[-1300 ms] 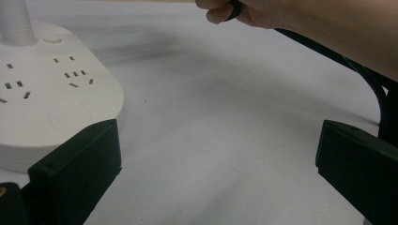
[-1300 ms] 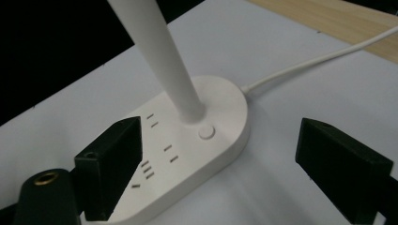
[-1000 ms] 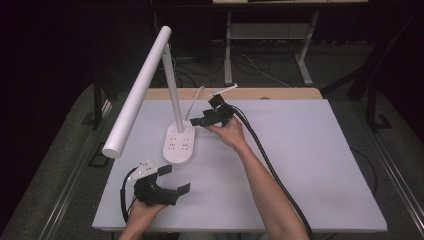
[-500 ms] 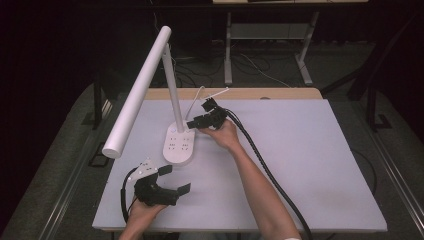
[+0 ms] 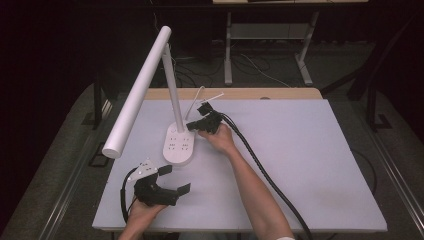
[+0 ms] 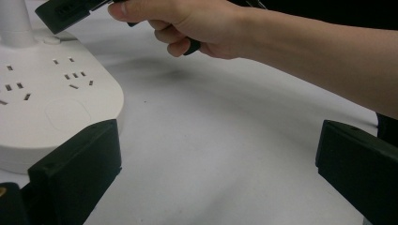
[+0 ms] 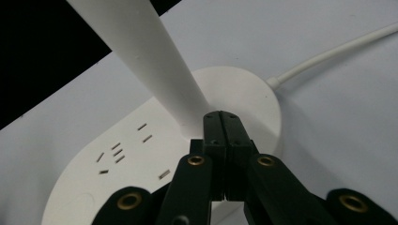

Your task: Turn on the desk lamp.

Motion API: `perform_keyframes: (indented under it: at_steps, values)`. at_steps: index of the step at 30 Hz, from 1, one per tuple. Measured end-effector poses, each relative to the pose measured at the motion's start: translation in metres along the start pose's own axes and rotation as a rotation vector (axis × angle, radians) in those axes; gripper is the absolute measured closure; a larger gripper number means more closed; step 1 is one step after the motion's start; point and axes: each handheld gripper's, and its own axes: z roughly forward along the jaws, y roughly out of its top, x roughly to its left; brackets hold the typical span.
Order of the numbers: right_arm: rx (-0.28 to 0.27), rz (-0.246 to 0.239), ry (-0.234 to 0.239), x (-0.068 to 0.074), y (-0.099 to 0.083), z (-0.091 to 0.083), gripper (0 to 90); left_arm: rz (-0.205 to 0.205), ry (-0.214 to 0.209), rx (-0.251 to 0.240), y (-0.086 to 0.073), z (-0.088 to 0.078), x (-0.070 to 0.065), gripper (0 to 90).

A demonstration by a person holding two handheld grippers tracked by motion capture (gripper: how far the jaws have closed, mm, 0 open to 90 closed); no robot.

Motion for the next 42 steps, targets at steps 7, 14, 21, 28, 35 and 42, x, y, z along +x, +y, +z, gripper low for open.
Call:
perform_keyframes:
  at_steps: [7,14,21,28,35,42]
  values:
    - [0.012,-0.010,-0.008,0.001,0.002,0.004,89.7,0.002,-0.001,0.003,0.000,0.000,0.001,0.0]
    - [0.012,-0.032,0.001,0.002,0.000,0.006,90.0,0.003,0.000,0.004,0.000,0.000,0.001,0.0]
    - [0.008,-0.021,-0.015,0.003,-0.001,0.007,90.0,0.003,0.001,0.003,0.000,-0.001,0.001,0.0]
    - [-0.022,-0.015,0.001,0.001,0.003,-0.006,89.9,0.004,-0.001,0.006,0.000,0.000,0.002,0.0]
    - [-0.019,-0.041,-0.008,0.000,0.008,-0.023,89.9,0.003,0.001,0.008,0.000,0.001,0.002,0.0]
    - [-0.004,-0.071,-0.015,0.003,0.010,-0.038,89.9,0.004,0.001,0.008,0.000,0.001,0.002,0.0]
